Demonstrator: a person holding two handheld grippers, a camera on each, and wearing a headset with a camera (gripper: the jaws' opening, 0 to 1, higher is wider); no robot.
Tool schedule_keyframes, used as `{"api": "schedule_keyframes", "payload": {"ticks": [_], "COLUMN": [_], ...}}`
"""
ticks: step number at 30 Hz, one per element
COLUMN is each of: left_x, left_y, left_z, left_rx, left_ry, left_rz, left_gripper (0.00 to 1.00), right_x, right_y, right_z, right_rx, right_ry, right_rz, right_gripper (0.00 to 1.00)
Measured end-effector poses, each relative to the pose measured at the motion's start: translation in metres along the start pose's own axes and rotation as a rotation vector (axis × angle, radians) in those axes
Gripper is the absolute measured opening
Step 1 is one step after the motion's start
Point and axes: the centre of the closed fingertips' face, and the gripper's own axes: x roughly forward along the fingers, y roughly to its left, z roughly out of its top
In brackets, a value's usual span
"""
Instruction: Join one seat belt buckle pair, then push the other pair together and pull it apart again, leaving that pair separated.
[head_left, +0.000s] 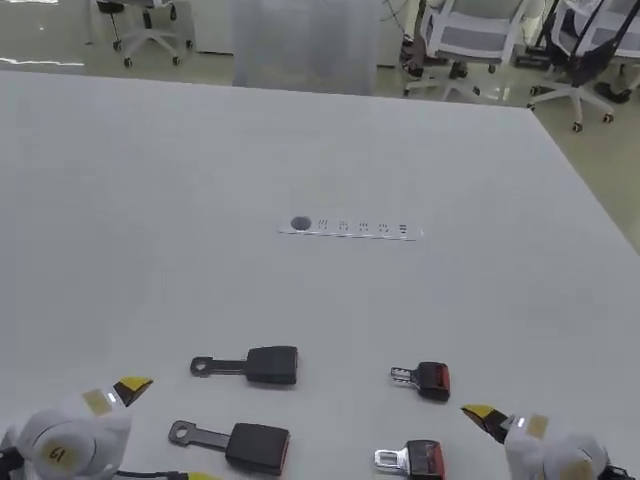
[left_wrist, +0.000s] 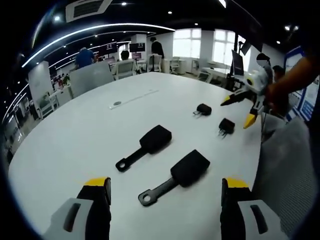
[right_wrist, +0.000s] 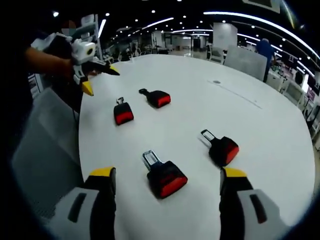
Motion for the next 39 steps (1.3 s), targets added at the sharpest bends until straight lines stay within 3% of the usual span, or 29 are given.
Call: {"api": "schedule_keyframes", "payload": {"ticks": [9, 23, 26, 31, 33, 39], "left_x": [0.016, 0.042, 0.05, 0.062, 0.068, 0.081], "left_y": [-0.015, -0.026, -0.031, -0.038, -0.039, -0.04], "left_z": [-0.007, -0.012, -0.012, -0.019, -0.022, -0.029], "left_rx": [0.078, 0.141, 0.157, 0.216, 0.211, 0.272], "left_ry": [0.058, 0.098, 0.099, 0.133, 0.139, 0.172], "left_rz": [-0.088, -0.189, -0.215, -0.266, -0.285, -0.33], "left_gripper": [0.91, 0.87, 0.87, 0.82, 0.78, 0.75], "right_x": [0.008, 0.016, 0.016, 0.017, 0.018, 0.019], "right_y": [0.001, 0.001, 0.003, 0.001, 0.0, 0.001], "right_z": [-0.009, -0.02, -0.024, -0.029, -0.03, -0.033], "right_rx": [-0.057, -0.112, -0.135, -0.177, -0.185, -0.207], "right_ry": [0.058, 0.117, 0.14, 0.166, 0.172, 0.198], "right_rz": [0.087, 0.192, 0.234, 0.258, 0.267, 0.305], "right_gripper": [0.83, 0.78, 0.73, 0.72, 0.71, 0.61]}}
